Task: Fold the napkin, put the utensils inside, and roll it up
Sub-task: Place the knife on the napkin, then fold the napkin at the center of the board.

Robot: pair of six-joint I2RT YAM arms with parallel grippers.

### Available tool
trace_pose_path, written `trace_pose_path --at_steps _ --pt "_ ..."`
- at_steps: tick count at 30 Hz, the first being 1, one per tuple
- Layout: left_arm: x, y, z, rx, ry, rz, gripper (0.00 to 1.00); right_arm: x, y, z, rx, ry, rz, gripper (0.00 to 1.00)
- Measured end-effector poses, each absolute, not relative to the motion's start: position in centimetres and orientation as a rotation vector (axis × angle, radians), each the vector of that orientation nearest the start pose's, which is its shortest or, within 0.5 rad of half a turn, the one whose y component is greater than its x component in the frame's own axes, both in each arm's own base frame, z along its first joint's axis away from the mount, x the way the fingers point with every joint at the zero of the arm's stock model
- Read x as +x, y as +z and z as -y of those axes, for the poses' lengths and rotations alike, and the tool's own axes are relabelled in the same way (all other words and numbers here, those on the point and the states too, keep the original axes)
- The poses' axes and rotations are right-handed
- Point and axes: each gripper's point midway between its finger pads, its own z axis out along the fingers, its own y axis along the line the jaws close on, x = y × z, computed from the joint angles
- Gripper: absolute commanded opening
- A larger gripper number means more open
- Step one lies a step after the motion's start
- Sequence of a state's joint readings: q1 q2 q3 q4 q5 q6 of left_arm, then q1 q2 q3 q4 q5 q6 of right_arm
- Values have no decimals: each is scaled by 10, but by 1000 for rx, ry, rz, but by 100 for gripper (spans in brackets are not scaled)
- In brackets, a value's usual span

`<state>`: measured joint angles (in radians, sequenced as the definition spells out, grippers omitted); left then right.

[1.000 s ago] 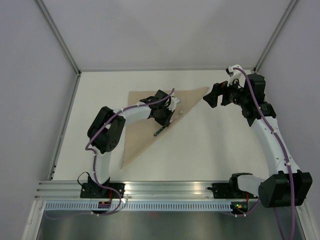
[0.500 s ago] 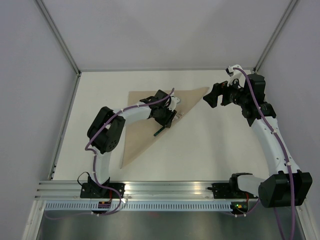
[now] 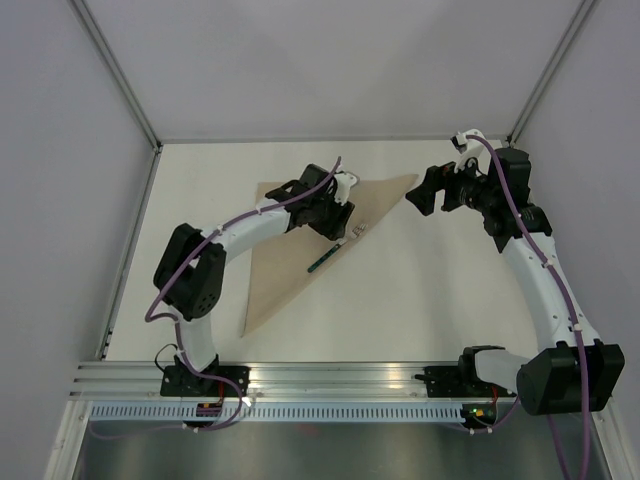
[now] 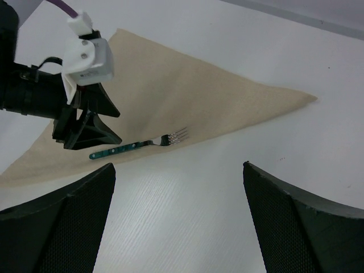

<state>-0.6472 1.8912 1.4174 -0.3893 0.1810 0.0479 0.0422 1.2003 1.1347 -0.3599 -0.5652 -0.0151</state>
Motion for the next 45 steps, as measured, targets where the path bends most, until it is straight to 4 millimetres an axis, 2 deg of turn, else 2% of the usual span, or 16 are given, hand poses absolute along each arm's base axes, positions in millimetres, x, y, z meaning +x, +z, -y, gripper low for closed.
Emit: trace_pose_path --at_steps 2,5,8,10,13,16,18,20,23,29,34,39,45 --pt "369 109 305 856 -449 -2285 60 355 272 -110 -423 589 -1930 98" --pt "377 146 290 717 -409 -2262 59 358 262 -115 -436 608 -1954 97" --pt "385 200 255 507 -373 -2211 61 361 251 -126 -468 626 -1981 97" --pt "385 248 223 355 -363 -2136 62 358 244 -143 -518 644 -1993 96" --pt "370 319 172 169 -339 -1997 64 348 235 -182 -634 654 -1989 95" --pt "333 386 143 88 -361 -1836 66 329 227 -232 -785 678 -1958 93" --pt "310 415 130 64 -377 -1761 66 315 218 -263 -876 687 -1944 91" --pt "290 431 119 44 -381 -1715 66 295 202 -297 -986 696 -1939 89" --pt "274 436 107 20 -369 -1702 66 264 177 -339 -1133 692 -1926 86" --pt "269 418 100 2 -337 -1770 66 191 140 -408 -1401 675 -1848 78" --pt "269 403 101 0 -328 -1821 66 138 122 -450 -1558 671 -1759 72" --pt "268 400 101 -6 -331 -1834 66 116 106 -471 -1623 647 -1727 67" --pt "266 396 100 -6 -327 -1849 66 119 85 -488 -1632 591 -1741 59"
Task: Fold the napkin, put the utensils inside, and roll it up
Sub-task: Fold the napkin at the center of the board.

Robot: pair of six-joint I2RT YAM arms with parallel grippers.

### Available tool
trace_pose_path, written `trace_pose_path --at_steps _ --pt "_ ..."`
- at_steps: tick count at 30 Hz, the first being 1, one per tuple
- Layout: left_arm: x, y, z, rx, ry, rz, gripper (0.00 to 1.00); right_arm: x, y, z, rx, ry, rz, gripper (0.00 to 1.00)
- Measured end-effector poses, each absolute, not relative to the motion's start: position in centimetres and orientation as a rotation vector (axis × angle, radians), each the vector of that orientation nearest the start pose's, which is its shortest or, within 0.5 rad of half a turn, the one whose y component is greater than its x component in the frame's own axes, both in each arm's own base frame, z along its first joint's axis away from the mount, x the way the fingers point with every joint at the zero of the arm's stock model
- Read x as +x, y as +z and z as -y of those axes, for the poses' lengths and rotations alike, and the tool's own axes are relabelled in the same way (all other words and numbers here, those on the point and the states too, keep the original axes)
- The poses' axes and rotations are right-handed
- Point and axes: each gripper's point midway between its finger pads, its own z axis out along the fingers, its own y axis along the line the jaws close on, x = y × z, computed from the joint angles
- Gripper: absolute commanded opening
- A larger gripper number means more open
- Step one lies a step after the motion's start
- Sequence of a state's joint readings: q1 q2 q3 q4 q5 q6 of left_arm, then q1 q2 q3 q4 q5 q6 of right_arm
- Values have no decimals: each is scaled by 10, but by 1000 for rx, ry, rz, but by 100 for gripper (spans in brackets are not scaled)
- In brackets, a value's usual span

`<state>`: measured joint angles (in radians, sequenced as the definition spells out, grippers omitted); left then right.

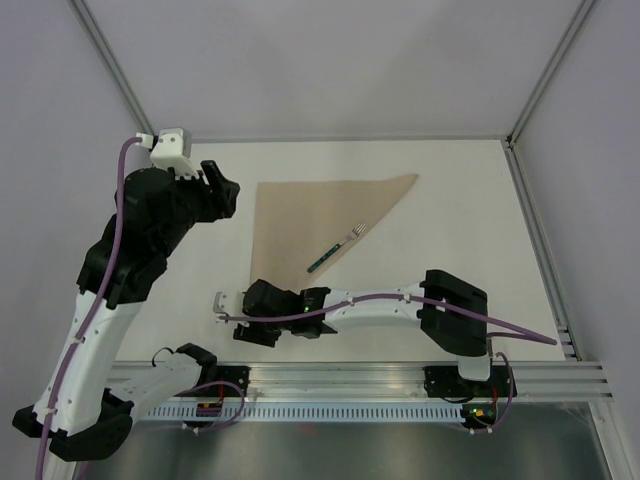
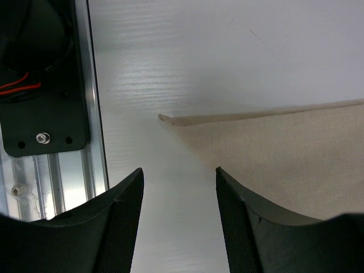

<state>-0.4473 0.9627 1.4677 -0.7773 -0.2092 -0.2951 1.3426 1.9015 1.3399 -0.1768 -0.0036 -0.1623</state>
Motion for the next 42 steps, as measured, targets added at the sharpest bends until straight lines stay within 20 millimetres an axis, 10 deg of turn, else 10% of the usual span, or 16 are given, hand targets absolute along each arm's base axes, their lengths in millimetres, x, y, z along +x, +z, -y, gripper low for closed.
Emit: trace_pose_path --at_steps 42 --pt "262 377 98 3 -307 -1905 66 128 23 -523 -1675 399 -1725 48"
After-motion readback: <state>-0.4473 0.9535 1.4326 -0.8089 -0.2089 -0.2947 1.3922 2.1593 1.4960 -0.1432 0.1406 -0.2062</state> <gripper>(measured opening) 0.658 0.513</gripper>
